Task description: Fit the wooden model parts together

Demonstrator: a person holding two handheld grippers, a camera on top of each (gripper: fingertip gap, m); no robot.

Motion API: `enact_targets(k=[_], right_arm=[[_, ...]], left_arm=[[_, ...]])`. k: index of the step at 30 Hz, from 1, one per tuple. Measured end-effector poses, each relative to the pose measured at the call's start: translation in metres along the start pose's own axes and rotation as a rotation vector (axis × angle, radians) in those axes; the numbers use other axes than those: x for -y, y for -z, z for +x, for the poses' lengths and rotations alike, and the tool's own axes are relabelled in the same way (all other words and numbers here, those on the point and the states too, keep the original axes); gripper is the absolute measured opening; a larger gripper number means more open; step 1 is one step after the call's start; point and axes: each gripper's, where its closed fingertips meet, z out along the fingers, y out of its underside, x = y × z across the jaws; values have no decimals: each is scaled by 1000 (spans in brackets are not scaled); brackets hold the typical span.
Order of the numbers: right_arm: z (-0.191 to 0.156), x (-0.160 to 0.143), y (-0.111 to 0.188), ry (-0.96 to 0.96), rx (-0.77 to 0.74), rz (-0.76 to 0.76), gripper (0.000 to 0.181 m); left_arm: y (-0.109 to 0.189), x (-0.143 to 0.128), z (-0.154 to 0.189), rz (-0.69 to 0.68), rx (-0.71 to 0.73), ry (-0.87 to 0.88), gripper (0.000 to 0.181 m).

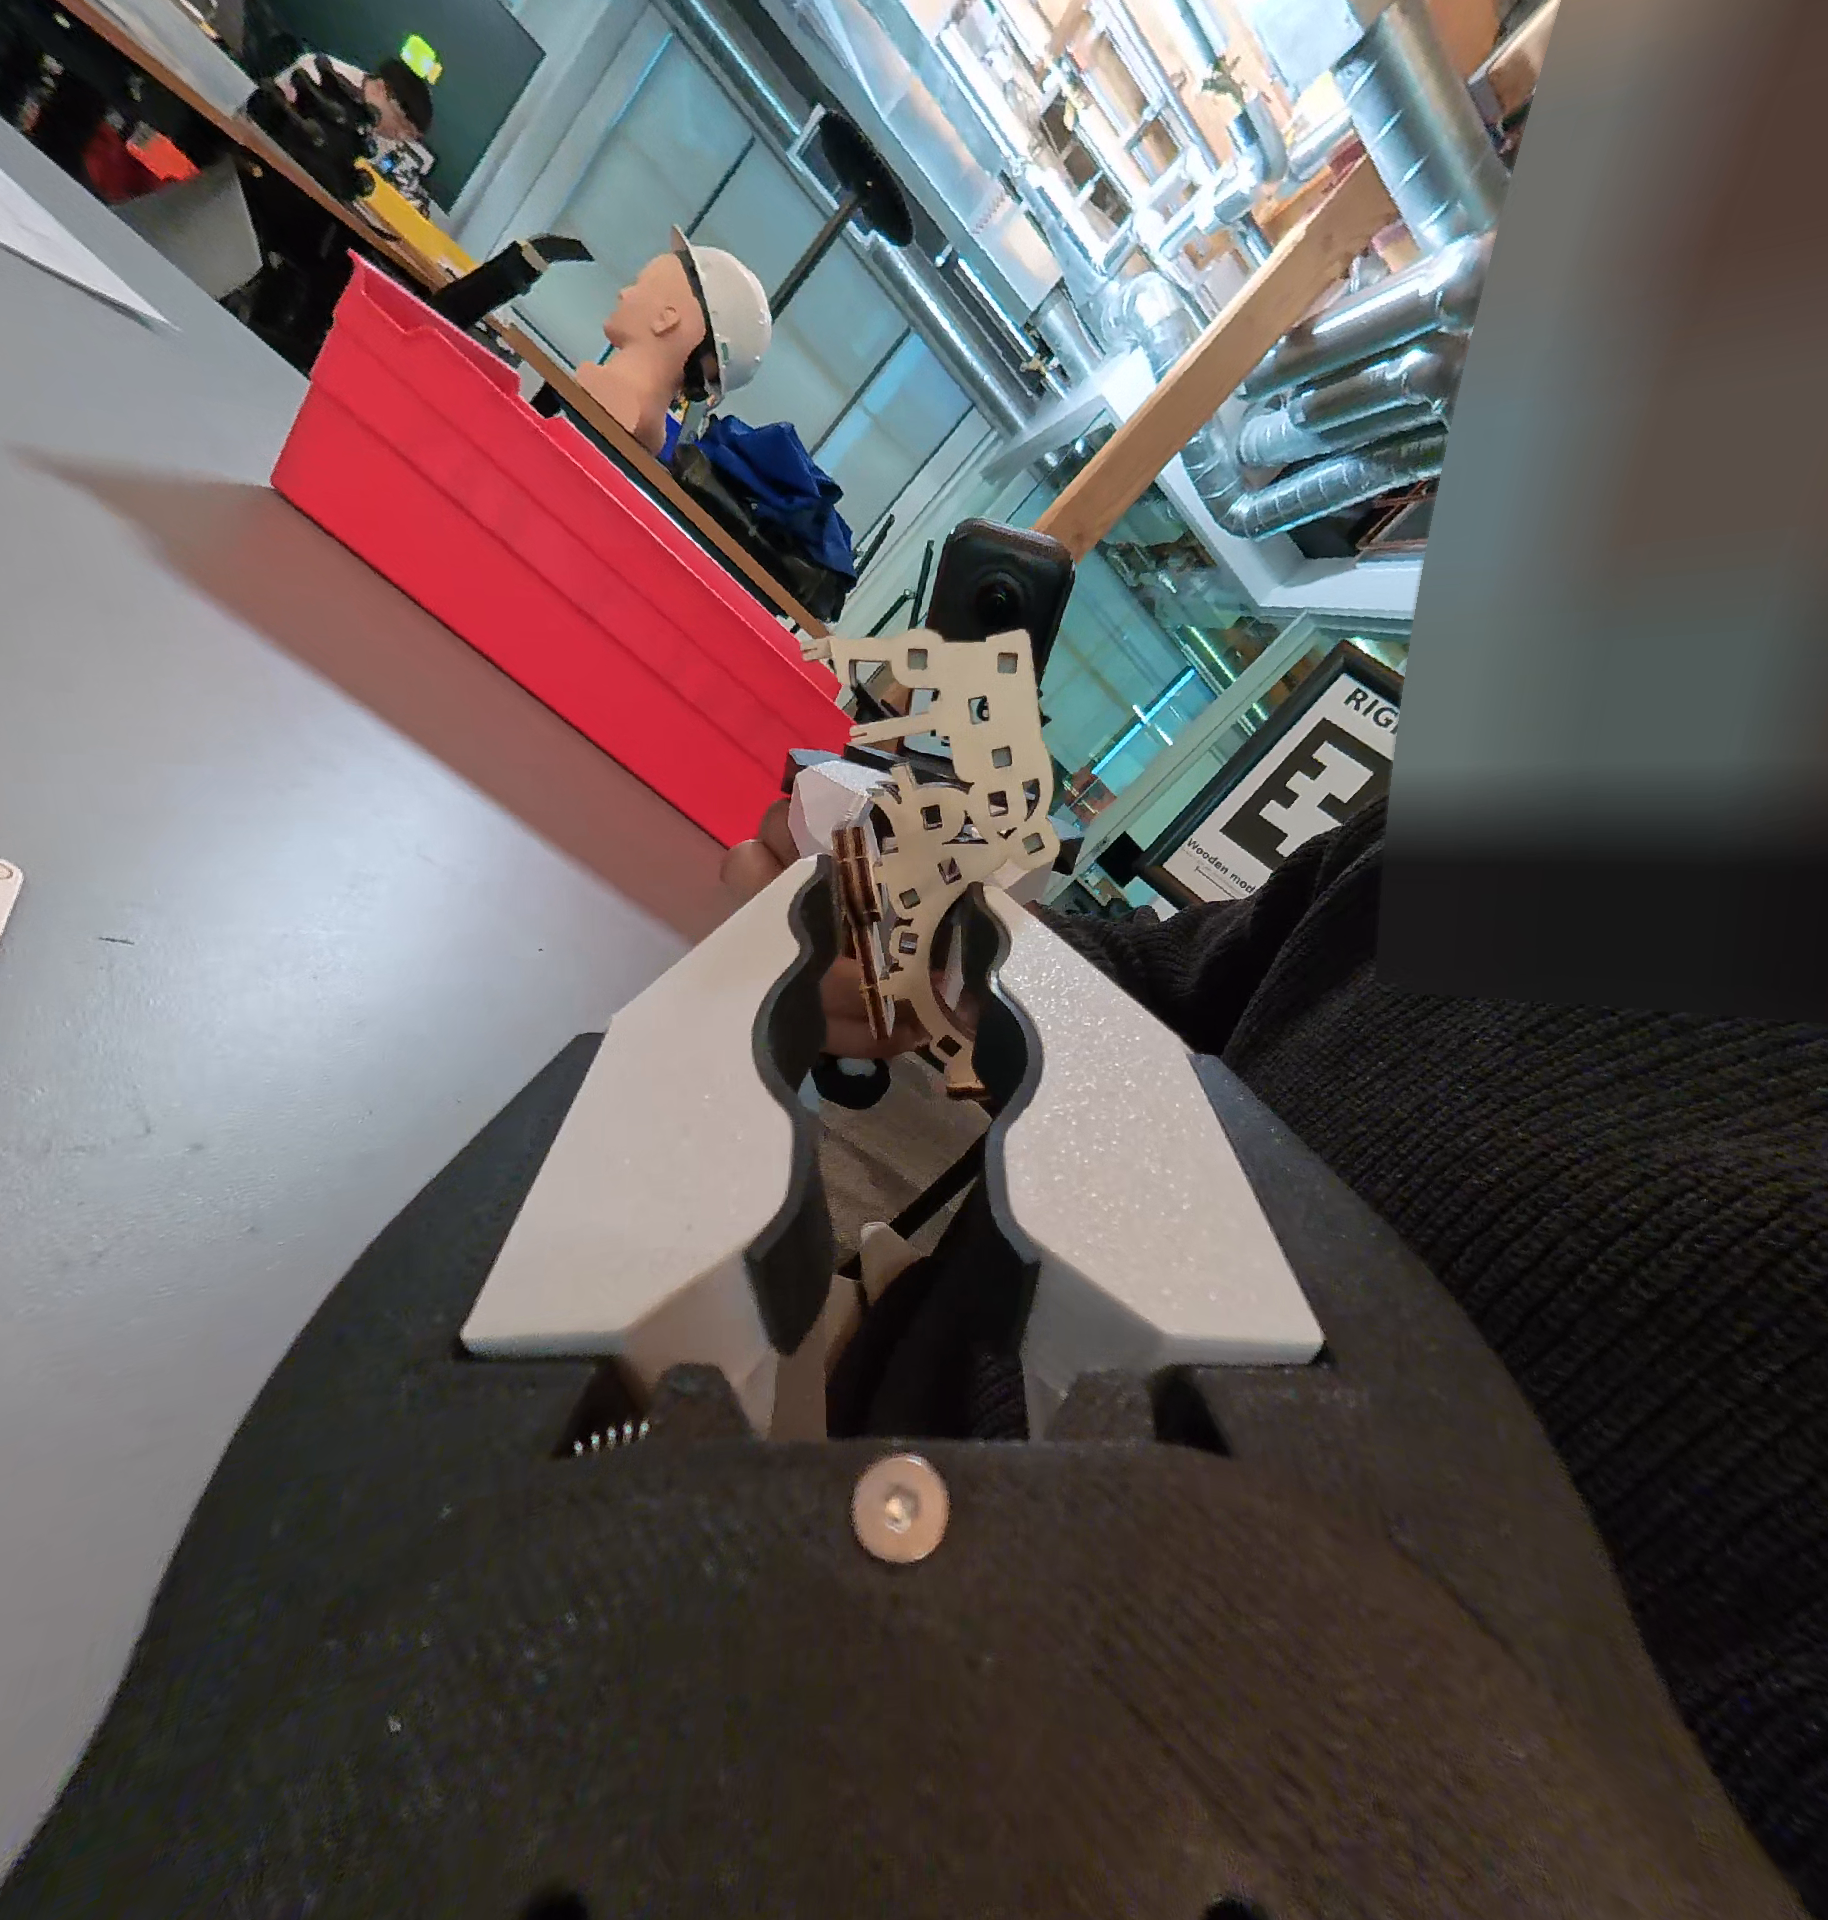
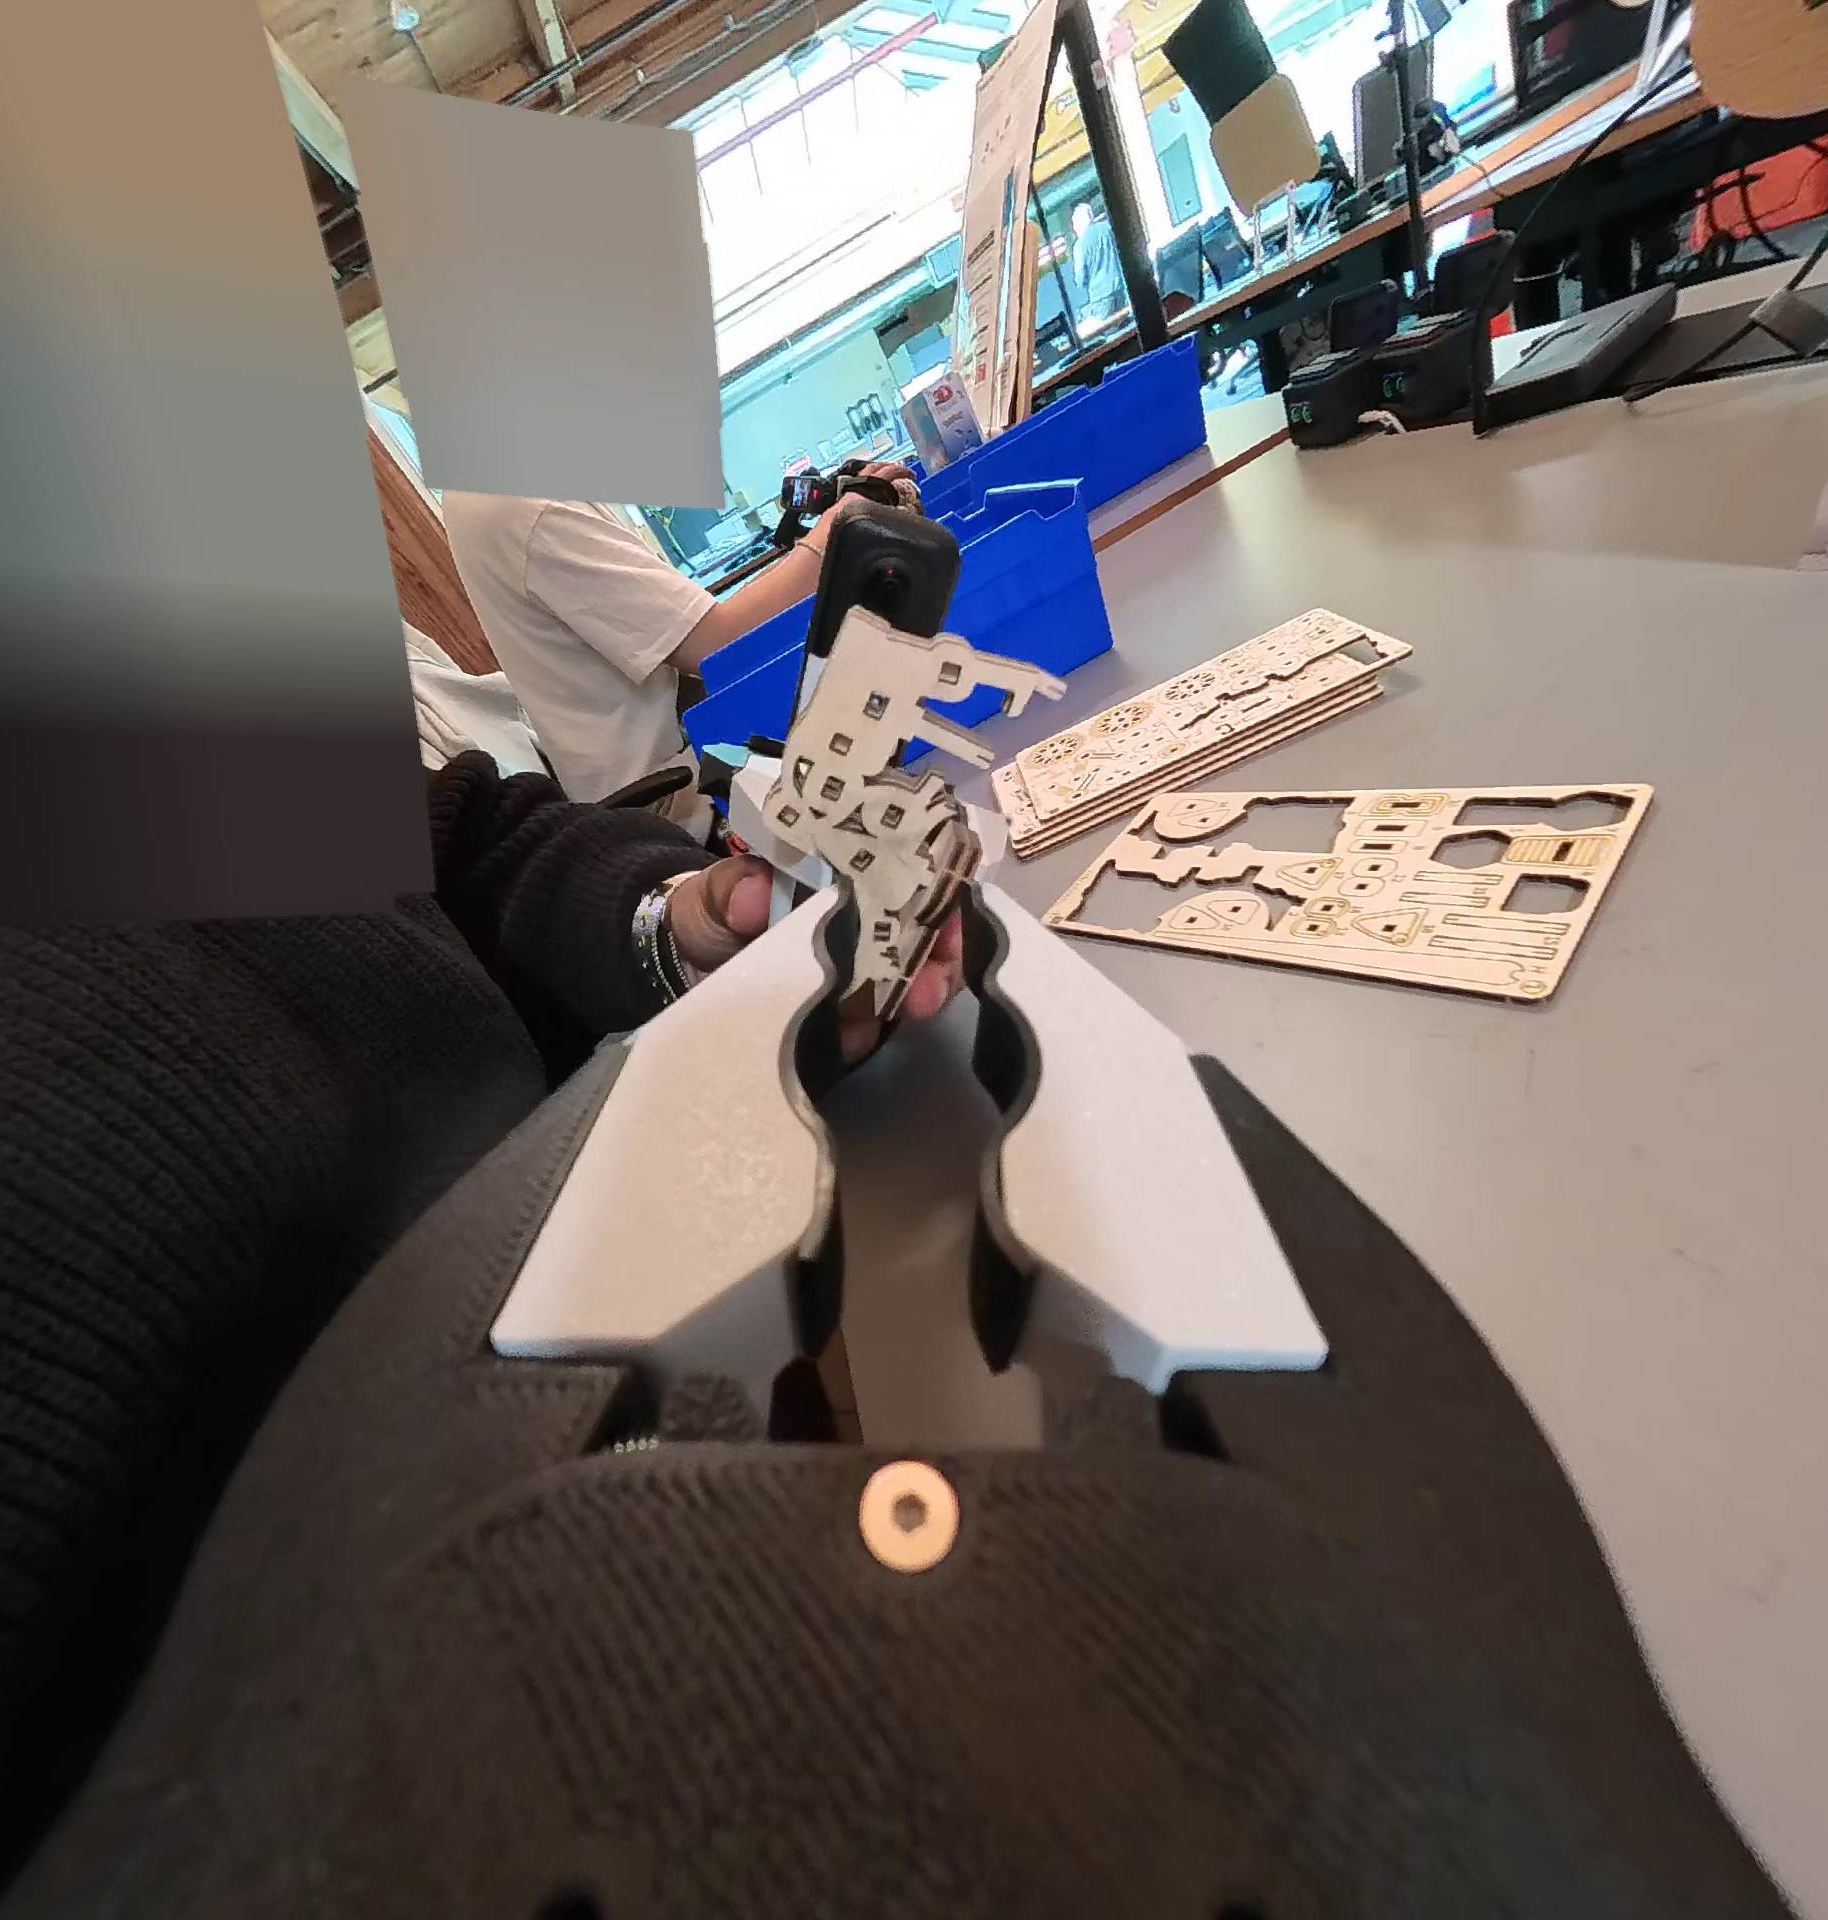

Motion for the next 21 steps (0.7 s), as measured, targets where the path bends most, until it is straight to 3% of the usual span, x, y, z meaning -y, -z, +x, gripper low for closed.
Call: enact_targets(k=[21], right_arm=[[1, 0, 2, -53, 17, -3, 19]], left_arm=[[-1, -1, 0, -2, -19, 61, 22]])
